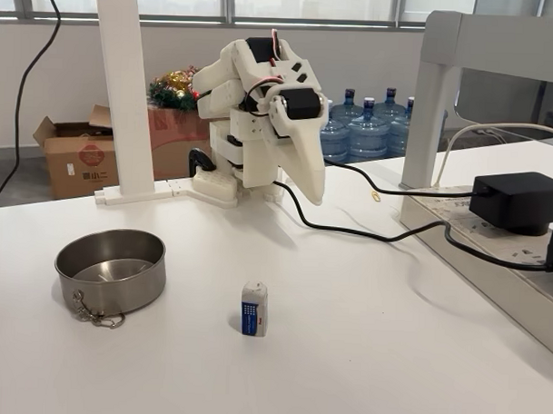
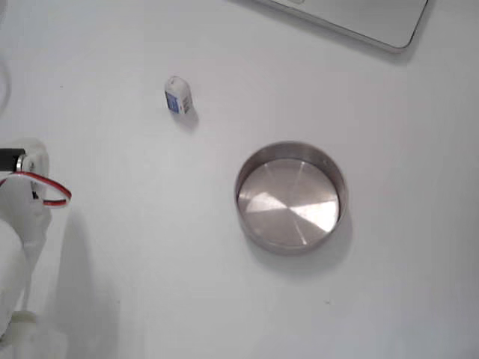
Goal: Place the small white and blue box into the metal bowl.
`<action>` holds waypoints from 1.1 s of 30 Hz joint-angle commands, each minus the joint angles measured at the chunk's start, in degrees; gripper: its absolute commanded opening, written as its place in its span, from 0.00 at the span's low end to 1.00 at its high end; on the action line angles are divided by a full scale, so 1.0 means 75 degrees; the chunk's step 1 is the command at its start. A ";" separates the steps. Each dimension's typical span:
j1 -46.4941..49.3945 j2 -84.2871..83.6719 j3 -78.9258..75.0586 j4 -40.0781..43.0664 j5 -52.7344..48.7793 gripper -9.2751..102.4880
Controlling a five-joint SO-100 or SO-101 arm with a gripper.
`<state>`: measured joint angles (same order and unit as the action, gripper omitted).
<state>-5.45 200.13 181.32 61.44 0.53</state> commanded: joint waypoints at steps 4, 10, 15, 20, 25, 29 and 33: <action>0.0727 -0.1301 0.0305 -0.1969 0.1266 0.02; 0.1418 -0.4031 0.0434 -0.5273 0.5320 0.03; 0.1441 -0.6117 0.0340 -0.8051 0.7594 0.03; 0.1852 -0.8777 0.0328 -1.0500 0.8871 0.03; 0.2719 -1.1109 0.0316 -1.2668 1.0301 0.03; 0.2906 -1.2469 0.0328 -1.4355 1.0652 0.03; 0.2941 -1.3383 0.0328 -1.5680 1.0652 0.03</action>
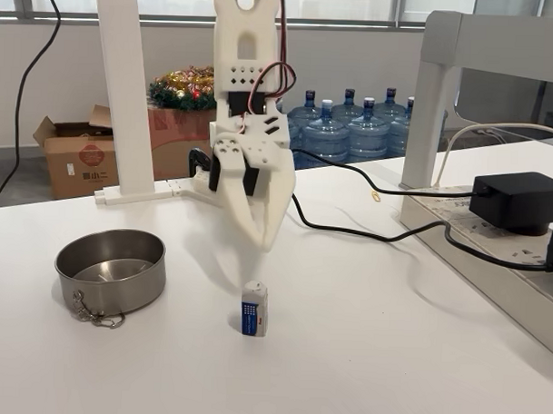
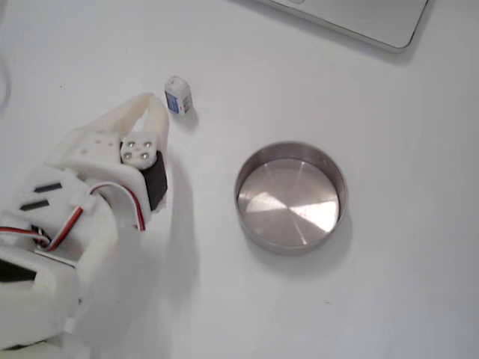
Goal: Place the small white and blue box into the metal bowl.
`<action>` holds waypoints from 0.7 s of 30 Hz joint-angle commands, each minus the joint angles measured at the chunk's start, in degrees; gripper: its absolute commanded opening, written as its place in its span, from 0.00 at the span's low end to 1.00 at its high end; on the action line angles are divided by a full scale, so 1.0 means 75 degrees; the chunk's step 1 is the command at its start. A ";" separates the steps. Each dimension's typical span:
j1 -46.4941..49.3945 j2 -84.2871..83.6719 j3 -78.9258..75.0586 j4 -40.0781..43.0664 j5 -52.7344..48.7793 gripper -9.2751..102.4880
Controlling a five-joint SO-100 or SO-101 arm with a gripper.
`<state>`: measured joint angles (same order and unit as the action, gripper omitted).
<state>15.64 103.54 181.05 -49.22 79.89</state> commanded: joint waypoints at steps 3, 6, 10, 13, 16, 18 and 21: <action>0.0211 -0.0961 0.0363 -0.1687 0.0070 0.03; 0.0223 -0.1207 0.0352 -0.2145 0.0070 0.03; 0.0258 -0.1242 0.0352 -0.2203 0.0070 0.03; 0.0258 -0.1254 0.0340 -0.2180 0.0070 0.03; 0.0258 -0.1254 0.0270 -0.2121 0.0082 0.03; 0.0258 -0.1254 0.0117 -0.2121 0.0082 0.05; 0.0246 -0.1277 -0.0059 -0.2109 0.0082 0.16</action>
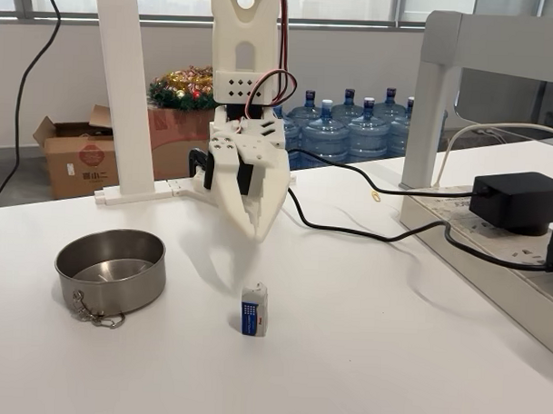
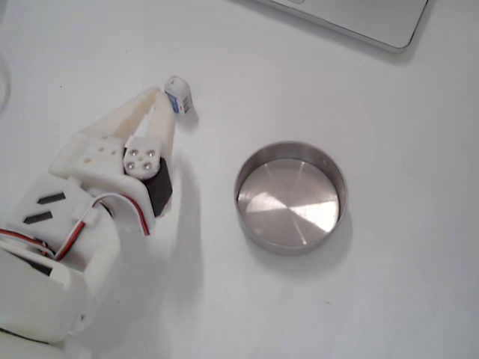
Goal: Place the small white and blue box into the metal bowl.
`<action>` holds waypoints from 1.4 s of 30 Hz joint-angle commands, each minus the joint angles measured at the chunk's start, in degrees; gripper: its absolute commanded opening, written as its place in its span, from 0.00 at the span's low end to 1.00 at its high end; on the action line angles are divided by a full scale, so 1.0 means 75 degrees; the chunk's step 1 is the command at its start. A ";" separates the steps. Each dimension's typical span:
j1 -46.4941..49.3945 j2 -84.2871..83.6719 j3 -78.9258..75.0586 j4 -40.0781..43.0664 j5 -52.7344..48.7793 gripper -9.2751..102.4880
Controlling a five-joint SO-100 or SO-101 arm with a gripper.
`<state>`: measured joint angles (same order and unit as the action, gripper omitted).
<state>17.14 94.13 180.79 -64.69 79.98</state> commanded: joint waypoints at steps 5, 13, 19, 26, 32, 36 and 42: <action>-0.0070 -0.0750 -0.0539 -0.0047 0.0727 0.29; -0.0422 -0.1898 -0.1500 -0.0141 0.0996 0.30; -0.0457 -0.2297 -0.2062 -0.0047 0.0996 0.30; -0.0445 -0.2941 -0.2625 -0.0141 0.0973 0.30; -0.0445 -0.3152 -0.2965 -0.0070 0.0937 0.30; -0.0422 -0.3316 -0.3176 -0.0082 0.0926 0.30; -0.0340 -0.3738 -0.3527 -0.0141 0.0914 0.30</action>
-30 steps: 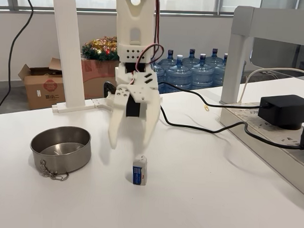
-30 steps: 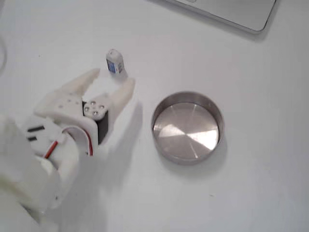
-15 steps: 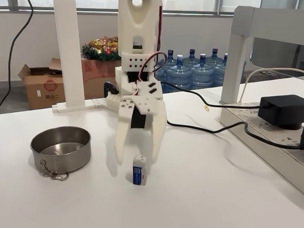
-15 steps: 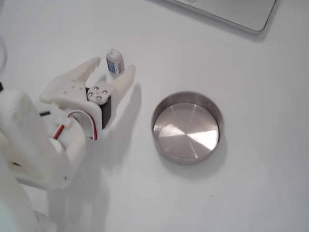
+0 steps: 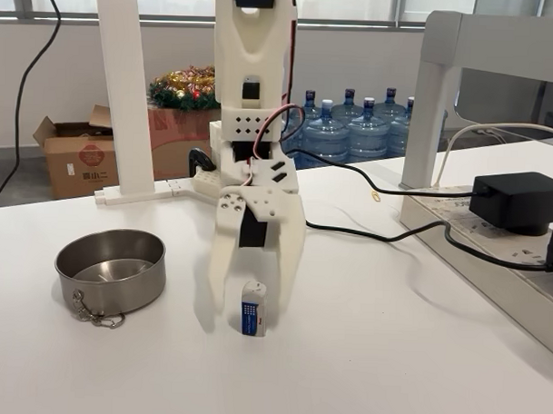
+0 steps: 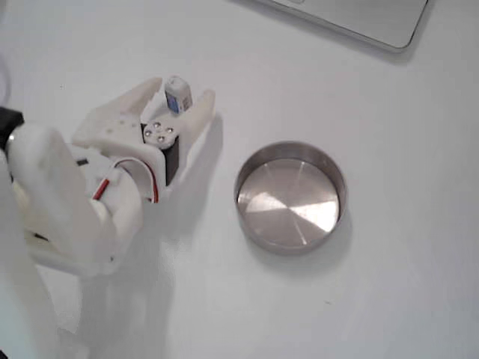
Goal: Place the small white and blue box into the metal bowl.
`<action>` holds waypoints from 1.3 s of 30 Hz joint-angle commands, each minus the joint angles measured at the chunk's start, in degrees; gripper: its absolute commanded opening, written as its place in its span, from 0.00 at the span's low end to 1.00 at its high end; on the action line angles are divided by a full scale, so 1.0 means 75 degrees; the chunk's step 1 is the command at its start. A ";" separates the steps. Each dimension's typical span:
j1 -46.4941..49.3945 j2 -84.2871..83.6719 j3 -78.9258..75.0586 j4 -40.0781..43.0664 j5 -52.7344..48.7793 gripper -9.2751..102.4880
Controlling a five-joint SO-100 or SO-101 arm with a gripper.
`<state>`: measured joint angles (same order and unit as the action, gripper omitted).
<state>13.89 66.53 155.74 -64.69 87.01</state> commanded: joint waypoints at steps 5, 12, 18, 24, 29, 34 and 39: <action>0.0105 -0.0152 -0.0270 -0.0141 -0.0023 0.29; 0.0129 -0.0152 -0.0270 -0.0141 -0.0035 0.25; 0.0387 -0.0152 -0.0270 -0.0141 -0.0035 0.13; 0.0387 -0.0152 -0.0270 -0.0141 -0.0035 0.07; 0.0387 -0.0246 -0.0270 -0.0141 0.0023 0.07; 0.0387 -0.0270 -0.0270 -0.0141 0.0059 0.06; 0.0387 -0.0410 -0.0270 -0.0152 0.0070 0.03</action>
<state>16.44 63.63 154.25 -65.48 87.28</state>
